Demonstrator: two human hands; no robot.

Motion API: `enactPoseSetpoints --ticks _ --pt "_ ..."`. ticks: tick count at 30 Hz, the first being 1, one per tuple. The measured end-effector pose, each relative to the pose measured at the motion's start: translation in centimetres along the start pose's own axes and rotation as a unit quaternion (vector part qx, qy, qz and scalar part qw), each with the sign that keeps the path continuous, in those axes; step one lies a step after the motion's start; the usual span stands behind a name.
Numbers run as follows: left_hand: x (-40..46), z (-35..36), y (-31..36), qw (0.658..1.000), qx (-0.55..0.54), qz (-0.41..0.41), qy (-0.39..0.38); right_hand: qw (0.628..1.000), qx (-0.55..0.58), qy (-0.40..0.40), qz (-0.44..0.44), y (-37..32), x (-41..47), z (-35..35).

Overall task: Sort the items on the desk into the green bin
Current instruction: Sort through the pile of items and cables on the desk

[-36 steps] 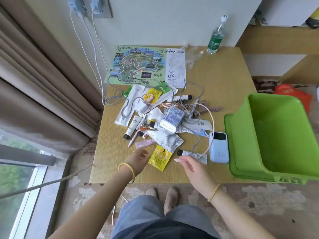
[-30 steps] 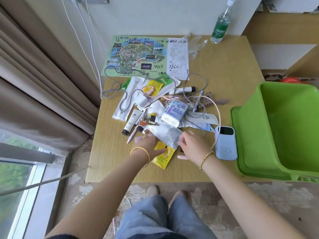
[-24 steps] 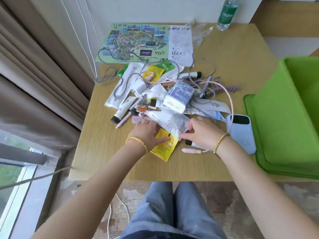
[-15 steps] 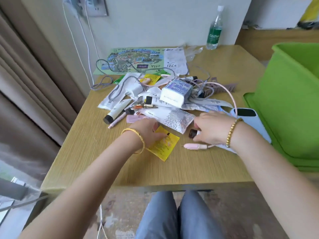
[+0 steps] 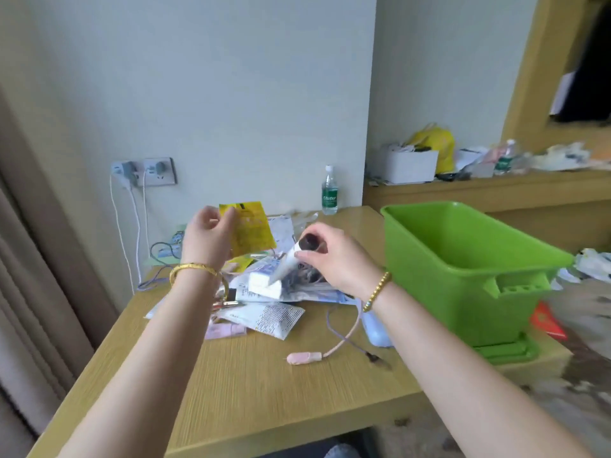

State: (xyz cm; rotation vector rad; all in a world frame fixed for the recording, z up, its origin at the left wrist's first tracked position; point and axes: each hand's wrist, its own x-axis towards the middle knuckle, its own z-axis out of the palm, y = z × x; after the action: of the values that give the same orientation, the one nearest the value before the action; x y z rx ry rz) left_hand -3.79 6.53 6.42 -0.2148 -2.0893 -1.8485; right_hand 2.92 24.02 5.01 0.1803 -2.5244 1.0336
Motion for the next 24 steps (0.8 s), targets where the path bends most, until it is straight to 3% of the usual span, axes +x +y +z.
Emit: enactPoseSetpoints --ticks 2,4,7,9,13,17,20,24 --pt "0.2 3.4 2.8 0.992 -0.117 -0.034 -0.02 0.991 0.095 0.089 -0.014 -0.5 -0.3 -3.9" --pt "-0.3 7.7 5.6 0.98 -0.165 -0.051 -0.101 0.977 0.148 0.156 -0.015 -0.4 -1.0 -8.8" --pt "-1.7 14.2 8.4 0.967 -0.156 -0.047 -0.198 0.963 0.149 0.224 0.014 1.4 -2.6 -15.3" --pt "-2.6 18.1 9.2 0.966 -0.082 -0.01 -0.244 0.959 0.117 0.252 0.053 3.3 -3.7 -18.2" --pt "-5.1 23.6 9.0 0.933 0.105 0.083 -0.334 0.961 0.02 0.232 0.148 6.5 -4.9 -20.2" --pt "-6.1 24.7 7.5 0.893 0.249 0.116 -0.356 0.964 -0.022 0.153 0.218 8.5 -5.6 -20.2" --pt "-5.7 23.2 6.5 0.881 0.275 0.131 -0.362 0.962 -0.066 0.108 0.243 9.2 -5.5 -19.6" --pt "-4.6 19.7 5.3 0.9 0.242 0.156 -0.328 0.962 -0.139 0.134 0.191 8.2 -4.0 -17.7"
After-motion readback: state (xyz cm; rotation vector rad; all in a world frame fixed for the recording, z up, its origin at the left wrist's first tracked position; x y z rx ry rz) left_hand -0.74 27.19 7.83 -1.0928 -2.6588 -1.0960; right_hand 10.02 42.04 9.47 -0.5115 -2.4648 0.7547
